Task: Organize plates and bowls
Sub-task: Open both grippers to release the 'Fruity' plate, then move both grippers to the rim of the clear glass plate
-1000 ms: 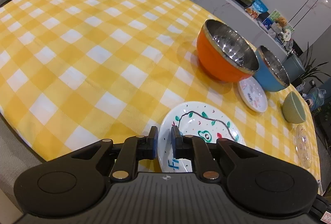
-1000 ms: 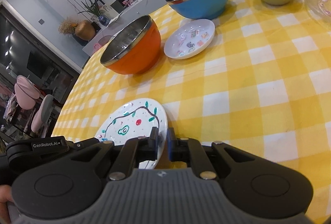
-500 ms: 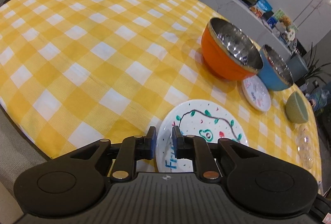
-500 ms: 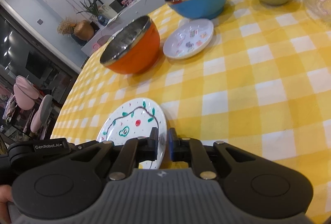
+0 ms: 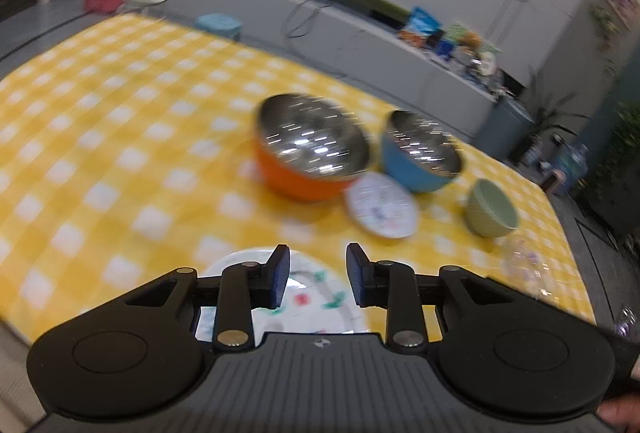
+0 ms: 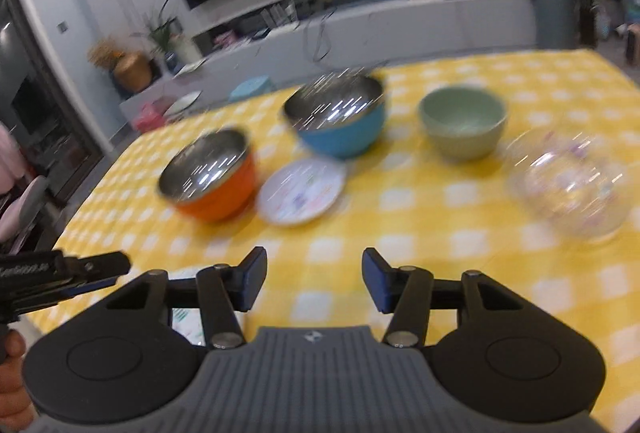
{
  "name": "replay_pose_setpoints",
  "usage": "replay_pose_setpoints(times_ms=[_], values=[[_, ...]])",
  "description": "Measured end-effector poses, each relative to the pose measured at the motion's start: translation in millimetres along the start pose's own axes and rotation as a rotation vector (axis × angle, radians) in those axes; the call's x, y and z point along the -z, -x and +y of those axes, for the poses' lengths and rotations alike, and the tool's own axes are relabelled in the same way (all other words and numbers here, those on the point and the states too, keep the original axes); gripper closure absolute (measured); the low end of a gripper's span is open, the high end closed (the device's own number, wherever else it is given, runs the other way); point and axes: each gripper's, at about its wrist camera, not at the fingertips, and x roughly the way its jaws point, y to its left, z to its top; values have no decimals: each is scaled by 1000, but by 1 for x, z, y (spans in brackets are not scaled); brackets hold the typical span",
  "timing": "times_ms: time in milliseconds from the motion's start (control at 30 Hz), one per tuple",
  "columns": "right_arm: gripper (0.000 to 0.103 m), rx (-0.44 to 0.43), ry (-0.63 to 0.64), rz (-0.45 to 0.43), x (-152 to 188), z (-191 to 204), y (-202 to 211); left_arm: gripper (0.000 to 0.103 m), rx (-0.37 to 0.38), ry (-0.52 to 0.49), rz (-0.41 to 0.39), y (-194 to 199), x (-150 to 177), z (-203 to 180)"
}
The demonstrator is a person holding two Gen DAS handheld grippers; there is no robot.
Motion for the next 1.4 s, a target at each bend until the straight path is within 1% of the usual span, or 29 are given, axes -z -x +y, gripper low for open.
replay_pose_setpoints(times_ms=[67,200,333,367,433,533,733,833,933,1067,1133,1400], values=[[48,67,-22,-33,-12,-19,6,69,40,-19,1,-5,-2,-18],[46,163,-89,-88,-34,-60,13,68,153,-57,9,-18,-4,-55],[46,314,-50,-119,-46,-86,10,66,232,-99,30,-37,1,-91],[46,339,-53,-124,-47,-92,9,66,247,-108,39,-43,3,-98],[47,358,-91,-127,-46,-106,7,66,266,-130,51,-54,5,-114],[47,361,-175,-122,-41,-128,5,66,286,-160,61,-73,9,-134],[47,421,-302,-137,-42,-162,5,66,309,-200,123,-113,20,-172],[47,448,-343,-140,-40,-174,4,66,324,-208,151,-134,22,-183],[47,495,-373,-141,-40,-185,1,66,318,-214,171,-152,23,-191],[47,535,-369,-137,-40,-191,-5,65,295,-219,191,-171,26,-199],[47,543,-364,-124,-39,-195,-9,58,287,-218,192,-178,25,-202],[47,555,-402,-106,-37,-211,-18,58,291,-216,210,-200,28,-209]])
